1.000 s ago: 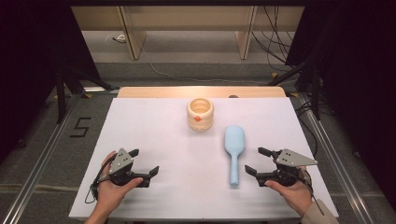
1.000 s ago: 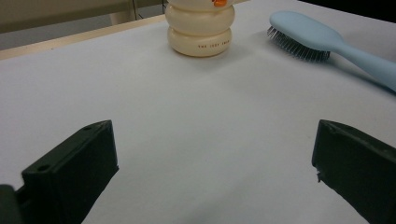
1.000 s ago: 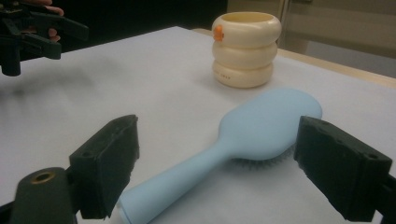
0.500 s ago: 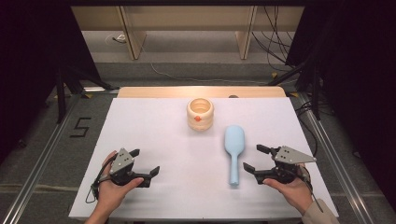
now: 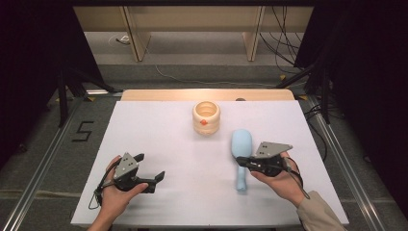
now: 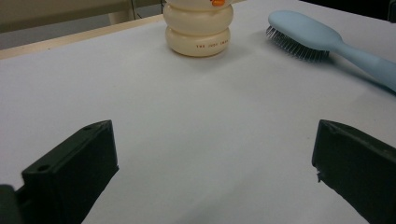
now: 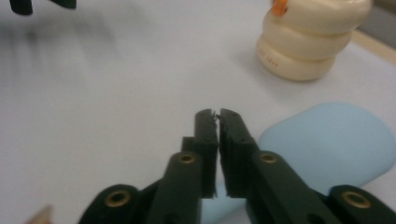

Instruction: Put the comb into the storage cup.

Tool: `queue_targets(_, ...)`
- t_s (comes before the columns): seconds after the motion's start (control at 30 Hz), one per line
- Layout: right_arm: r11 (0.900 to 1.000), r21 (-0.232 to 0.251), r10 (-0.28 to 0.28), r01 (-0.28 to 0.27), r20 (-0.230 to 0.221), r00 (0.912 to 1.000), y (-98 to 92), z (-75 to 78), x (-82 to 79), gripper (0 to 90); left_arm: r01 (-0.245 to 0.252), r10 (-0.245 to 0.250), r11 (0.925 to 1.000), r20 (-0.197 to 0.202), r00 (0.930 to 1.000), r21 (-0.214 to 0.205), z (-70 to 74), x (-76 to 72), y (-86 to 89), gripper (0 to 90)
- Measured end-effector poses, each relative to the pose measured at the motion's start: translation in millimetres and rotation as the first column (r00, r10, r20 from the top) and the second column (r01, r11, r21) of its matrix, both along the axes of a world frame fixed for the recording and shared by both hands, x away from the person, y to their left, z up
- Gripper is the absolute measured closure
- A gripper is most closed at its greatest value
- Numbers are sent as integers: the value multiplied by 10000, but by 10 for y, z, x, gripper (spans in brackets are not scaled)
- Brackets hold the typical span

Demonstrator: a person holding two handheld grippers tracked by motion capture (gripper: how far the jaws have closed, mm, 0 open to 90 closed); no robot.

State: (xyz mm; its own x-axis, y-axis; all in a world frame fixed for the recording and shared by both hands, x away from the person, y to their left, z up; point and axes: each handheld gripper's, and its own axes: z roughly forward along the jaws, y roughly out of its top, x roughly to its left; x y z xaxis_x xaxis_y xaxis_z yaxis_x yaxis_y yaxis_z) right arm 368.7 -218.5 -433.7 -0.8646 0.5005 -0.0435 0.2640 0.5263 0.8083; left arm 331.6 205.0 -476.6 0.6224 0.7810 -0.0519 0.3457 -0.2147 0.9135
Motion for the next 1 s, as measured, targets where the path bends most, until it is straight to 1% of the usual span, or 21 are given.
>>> queue_targets(0.03, 9997, -228, -41, 32, -398, 9992, 48, -15, 28, 900, 5, -5, 10000, 2, 10000, -4, 0, 0, -2, 0)
queue_targets(0.07, 9991, -430, -68, 41, -614, 9981, 83, -32, 52, 900, 4, -4, 10000, 9, 10000, 17, 1, -1, -4, 0)
queue_targets(0.13, 9974, -726, -46, -25, -980, 9952, 146, -71, 81, 900, 19, -19, 10000, -1, 10000, 23, -1, -1, -7, 0)
queue_targets(0.17, 9974, -726, -46, -25, -980, 9952, 146, -71, 81, 900, 19, -19, 10000, -1, 10000, 23, -1, -1, -7, 0)
queue_targets(0.2, 9948, -1011, -16, -116, -1294, 9916, 201, -107, 86, 900, 25, -24, 10000, -20, 10000, 37, -4, 0, -8, 0)
queue_targets(0.23, 9932, -1157, -61, -110, -1462, 9892, 226, -124, 83, 900, 30, -30, 10000, -27, 10000, 39, -5, 1, -10, 0)
queue_targets(0.3, 9895, -1433, -33, -206, -1651, 9863, 274, -153, 80, 900, 62, -61, 9999, -30, 10000, 82, -5, 1, -14, 0)
queue_targets(0.33, 9895, -1433, -33, -206, -1651, 9863, 274, -153, 80, 900, 62, -61, 9999, -30, 10000, 82, -5, 1, -14, 0)
queue_targets(0.37, 9847, -1715, -28, -303, -1899, 9818, 319, -170, 77, 900, 63, -63, 9999, -2, 10000, 104, -5, -1, -19, 0)
queue_targets(0.43, 9823, -1834, 9, -371, -1936, 9811, 337, -181, 81, 900, 69, -69, 9999, -5, 10000, 109, -5, -1, -21, 0)
queue_targets(0.47, 9749, -2189, -84, -415, -2220, 9750, 373, -200, 82, 900, 71, -71, 9999, -9, 10000, 112, -6, -1, -22, 0)
queue_targets(0.5, 9749, -2189, -84, -415, -2220, 9750, 373, -200, 82, 900, 59, -59, 9999, -18, 10000, 108, -7, -2, -22, 0)
queue_targets(0.53, 9671, -2503, -149, -455, -2343, 9720, 408, -230, 85, 900, 64, -64, 9999, -9, 10000, 123, -7, -1, -21, 0)
queue_targets(0.57, 9626, -2665, -167, -493, -2398, 9707, 423, -241, 87, 900, 64, -64, 9999, -9, 10000, 123, -7, -1, -21, 0)
queue_targets(0.7, 9480, -3135, -347, -549, -2732, 9613, 468, -268, 86, 900, 36, -36, 9999, -28, 10000, 124, -9, -1, -19, 0)
queue_targets(0.77, 9456, -3207, -380, -551, -2770, 9601, 475, -272, 85, 900, 47, -46, 9999, -29, 10000, 126, -10, 0, -20, 0)
queue_targets(0.8, 9410, -3344, -480, -523, -2850, 9573, 491, -280, 74, 900, 50, -50, 9999, -23, 10000, 131, -11, 1, -21, 0)
queue_targets(0.83, 9410, -3344, -480, -523, -2850, 9573, 491, -280, 74, 900, 55, -55, 9999, -30, 10000, 132, -12, 1, -22, 0)
queue_targets(0.87, 9355, -3495, -566, -525, -2947, 9539, 501, -282, 64, 900, 65, -65, 9999, -30, 10000, 137, -12, 0, -23, 0)
queue_targets(0.93, 9337, -3544, -640, -503, -3036, 9506, 507, -283, 53, 900, 76, -75, 9998, -37, 10000, 165, -13, 0, -23, 0)
queue_targets(1.0, 9277, -3696, -713, -515, -3110, 9477, 514, -282, 45, 900, 81, -81, 9998, -42, 10000, 161, -14, -1, -23, 0)
